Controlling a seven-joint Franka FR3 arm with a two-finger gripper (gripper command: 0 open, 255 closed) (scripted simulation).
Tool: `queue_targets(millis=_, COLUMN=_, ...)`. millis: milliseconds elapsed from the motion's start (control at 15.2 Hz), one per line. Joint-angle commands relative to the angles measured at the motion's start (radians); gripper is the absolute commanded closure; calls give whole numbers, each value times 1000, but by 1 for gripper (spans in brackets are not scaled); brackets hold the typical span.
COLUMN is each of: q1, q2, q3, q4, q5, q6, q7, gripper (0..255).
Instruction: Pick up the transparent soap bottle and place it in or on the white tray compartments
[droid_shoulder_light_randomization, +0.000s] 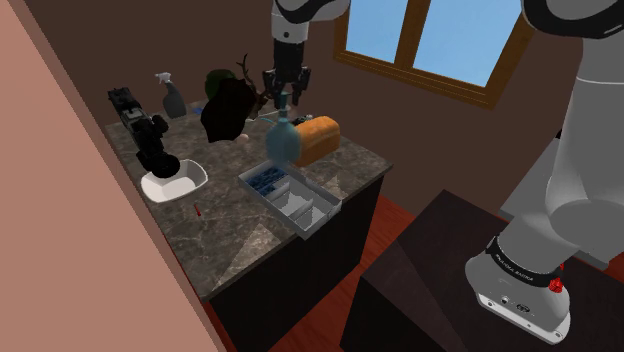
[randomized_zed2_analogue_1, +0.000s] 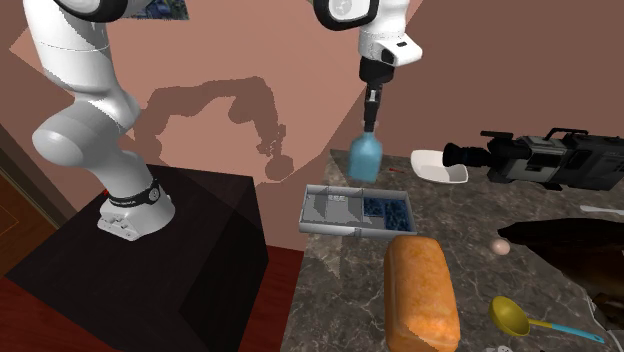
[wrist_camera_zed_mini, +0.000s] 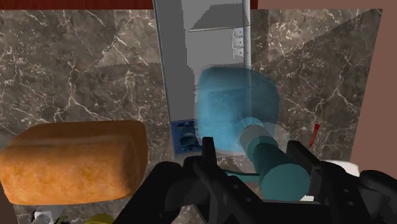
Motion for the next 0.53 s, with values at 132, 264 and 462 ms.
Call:
queue_targets(millis=132, q1=0, q2=5, q3=0, q4=-48, q5=0, q6=53, q7=-2, gripper=255)
queue_targets(millis=264, q1=0, q2=10, q3=0, q4=-67, q5=0, q6=78, q7=-4, gripper=255)
queue_targets(millis=462, q1=0, q2=19, q3=-1, q4=-95, q5=0, q6=115, q7=-5, gripper=255)
